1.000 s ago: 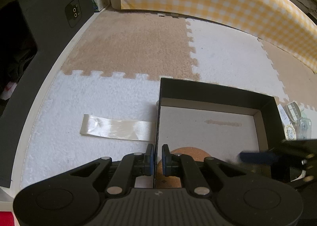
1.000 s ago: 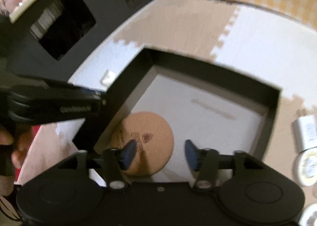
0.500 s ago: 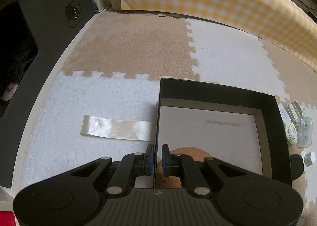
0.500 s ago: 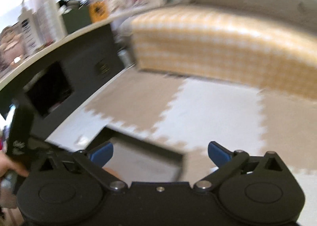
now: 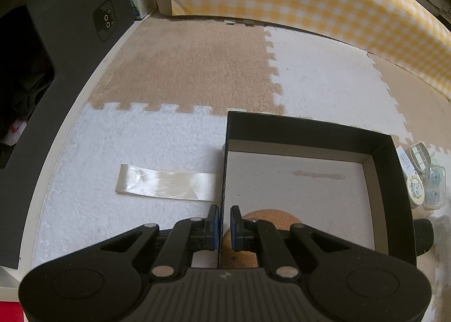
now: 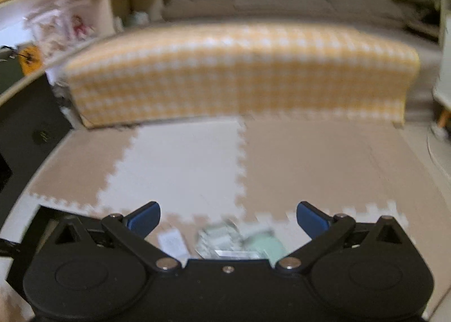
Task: Organize rigid objects
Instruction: 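Move the right gripper to the clear plastic parts case and grasp it, then carry the clear case with the right gripper over the black box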
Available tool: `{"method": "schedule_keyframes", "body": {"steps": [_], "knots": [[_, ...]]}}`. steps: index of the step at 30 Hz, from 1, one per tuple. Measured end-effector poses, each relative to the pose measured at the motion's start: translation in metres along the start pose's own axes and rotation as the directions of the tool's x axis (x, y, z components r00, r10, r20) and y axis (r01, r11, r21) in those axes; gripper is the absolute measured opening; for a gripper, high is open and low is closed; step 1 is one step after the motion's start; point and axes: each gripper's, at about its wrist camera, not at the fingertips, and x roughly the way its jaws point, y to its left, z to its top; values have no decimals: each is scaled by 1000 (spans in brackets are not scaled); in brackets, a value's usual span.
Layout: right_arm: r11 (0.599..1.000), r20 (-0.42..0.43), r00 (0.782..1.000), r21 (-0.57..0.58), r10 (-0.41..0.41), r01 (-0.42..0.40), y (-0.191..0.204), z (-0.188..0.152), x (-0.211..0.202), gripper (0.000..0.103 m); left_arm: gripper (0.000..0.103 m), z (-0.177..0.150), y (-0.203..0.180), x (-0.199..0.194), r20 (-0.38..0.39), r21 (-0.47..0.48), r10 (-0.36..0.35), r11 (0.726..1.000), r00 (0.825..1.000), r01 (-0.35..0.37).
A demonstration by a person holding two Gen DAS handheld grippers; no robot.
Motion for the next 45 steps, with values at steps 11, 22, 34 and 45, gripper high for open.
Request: {"method": "schedule_keyframes", "body": {"steps": [11,22,34,45], "knots": [[998,-190,981,50,-34,45,-25,-49,56,103,8,0,0,0,0,3,2,1000,1000,-2],[999,-250,967,-6,-51,51,-1,-67,79,96,8,0,0,0,1,4,3,1000,1000,-3],[999,-263,964,-2,-36,37,1,-65,86,74,8,0,-1,0,4,8,4,1000,1000,-4],[995,-255,963,31,-81,92,-7,-51,76,74,8,-1,-1,0,4,8,4,1000,1000,-4]]}}
